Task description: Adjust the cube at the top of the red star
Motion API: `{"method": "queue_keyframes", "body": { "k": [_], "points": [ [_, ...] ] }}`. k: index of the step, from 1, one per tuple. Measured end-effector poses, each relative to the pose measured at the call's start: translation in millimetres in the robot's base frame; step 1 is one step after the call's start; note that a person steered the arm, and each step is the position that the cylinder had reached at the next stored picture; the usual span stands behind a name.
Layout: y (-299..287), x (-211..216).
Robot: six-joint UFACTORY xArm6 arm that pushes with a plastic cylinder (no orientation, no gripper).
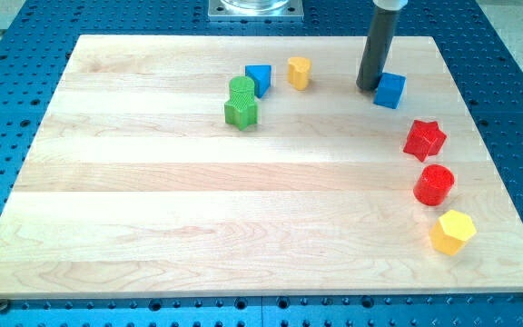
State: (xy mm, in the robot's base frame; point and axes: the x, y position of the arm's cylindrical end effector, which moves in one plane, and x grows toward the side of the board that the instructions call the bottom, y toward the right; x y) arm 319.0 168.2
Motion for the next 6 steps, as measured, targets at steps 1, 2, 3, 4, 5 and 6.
{"method": "queue_keyframes", "body": {
  "k": [1, 2, 3, 4, 5, 6],
  "points": [
    [16, 18],
    [38, 34],
    [19, 34],
    [59, -1],
    [128, -4],
    [142, 39]
  ]
}}
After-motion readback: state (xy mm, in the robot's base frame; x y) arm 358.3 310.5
